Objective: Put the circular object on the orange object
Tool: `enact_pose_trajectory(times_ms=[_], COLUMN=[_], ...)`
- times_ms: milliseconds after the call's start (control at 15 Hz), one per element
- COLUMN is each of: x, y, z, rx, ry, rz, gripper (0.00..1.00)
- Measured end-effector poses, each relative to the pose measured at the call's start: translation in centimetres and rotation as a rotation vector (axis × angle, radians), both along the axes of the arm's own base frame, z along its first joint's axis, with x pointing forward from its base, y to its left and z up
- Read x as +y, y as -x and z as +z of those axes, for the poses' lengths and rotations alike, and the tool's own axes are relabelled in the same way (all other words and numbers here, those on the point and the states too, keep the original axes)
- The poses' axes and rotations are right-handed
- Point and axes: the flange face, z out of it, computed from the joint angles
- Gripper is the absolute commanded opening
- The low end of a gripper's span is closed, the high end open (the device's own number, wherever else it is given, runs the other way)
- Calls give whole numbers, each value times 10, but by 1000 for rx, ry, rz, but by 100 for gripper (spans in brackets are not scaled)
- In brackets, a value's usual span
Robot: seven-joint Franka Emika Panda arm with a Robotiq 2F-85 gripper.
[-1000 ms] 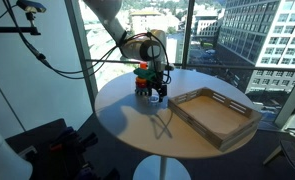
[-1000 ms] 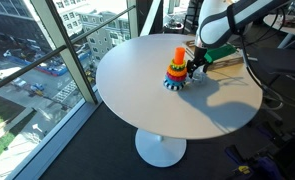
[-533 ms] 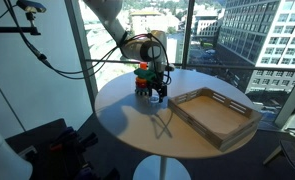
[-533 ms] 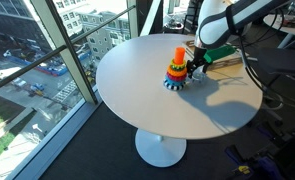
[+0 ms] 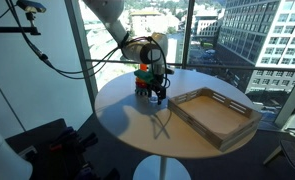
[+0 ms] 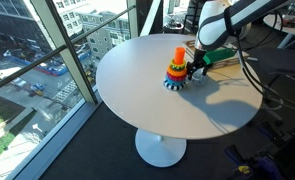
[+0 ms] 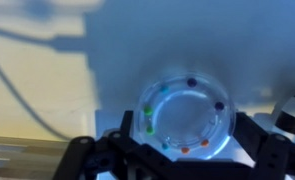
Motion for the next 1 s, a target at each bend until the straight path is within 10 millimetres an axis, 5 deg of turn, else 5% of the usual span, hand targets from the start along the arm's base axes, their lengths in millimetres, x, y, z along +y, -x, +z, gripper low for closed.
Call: enact_pose_trajectory(times_ms=[533,1000], x=[-5,-14], y=[-2,-4], z=[6,60], rx=[-9,-19], ry=[-10,-18], rz=[-21,-37], gripper=[70,70])
